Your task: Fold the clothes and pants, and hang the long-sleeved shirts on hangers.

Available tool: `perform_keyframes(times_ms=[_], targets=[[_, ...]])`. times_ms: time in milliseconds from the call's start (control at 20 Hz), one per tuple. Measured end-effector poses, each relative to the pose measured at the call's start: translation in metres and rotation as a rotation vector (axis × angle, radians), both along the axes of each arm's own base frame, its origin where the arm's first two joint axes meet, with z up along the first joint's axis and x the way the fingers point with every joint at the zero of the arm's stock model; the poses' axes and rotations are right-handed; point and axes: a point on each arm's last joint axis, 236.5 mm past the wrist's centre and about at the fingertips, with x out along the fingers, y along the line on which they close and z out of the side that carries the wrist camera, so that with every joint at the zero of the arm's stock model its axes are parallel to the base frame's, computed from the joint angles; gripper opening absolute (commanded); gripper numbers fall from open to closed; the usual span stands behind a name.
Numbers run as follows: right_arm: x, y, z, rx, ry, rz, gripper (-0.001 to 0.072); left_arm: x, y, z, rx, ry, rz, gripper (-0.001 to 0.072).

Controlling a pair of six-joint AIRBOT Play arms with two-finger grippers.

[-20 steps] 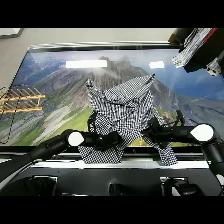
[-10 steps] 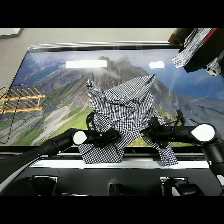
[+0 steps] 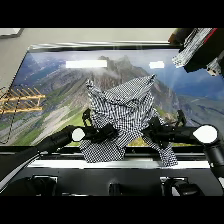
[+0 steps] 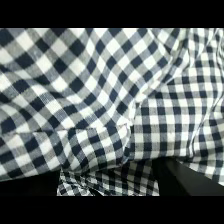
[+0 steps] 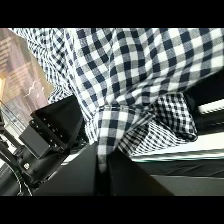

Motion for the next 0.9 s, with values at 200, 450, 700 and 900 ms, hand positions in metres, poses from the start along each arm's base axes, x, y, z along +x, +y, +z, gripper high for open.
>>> perform_keyframes(times_ms=[200,450,700,900], targets=[[0.0,0.0,0.0,0.0,0.0,-0.002,0.0026,0.0,0.001,0.001,0.002,-0.003,-0.008,0.0017],[-0.011,-0.004,0.004,-0.034,-0.021,0.03,0.0026,-0.013,0.024,0.021,0.055,-0.036,-0.145,0.0015],[-0.045,-0.01,0.02,-0.055,-0.013,0.034,0.0026,-0.042,0.048,0.062,0.104,-0.101,-0.296,0.0015],[-0.066,-0.006,0.043,0.013,-0.004,-0.034,0.0026,-0.065,0.058,0.094,0.083,-0.125,-0.351,0.0015]])
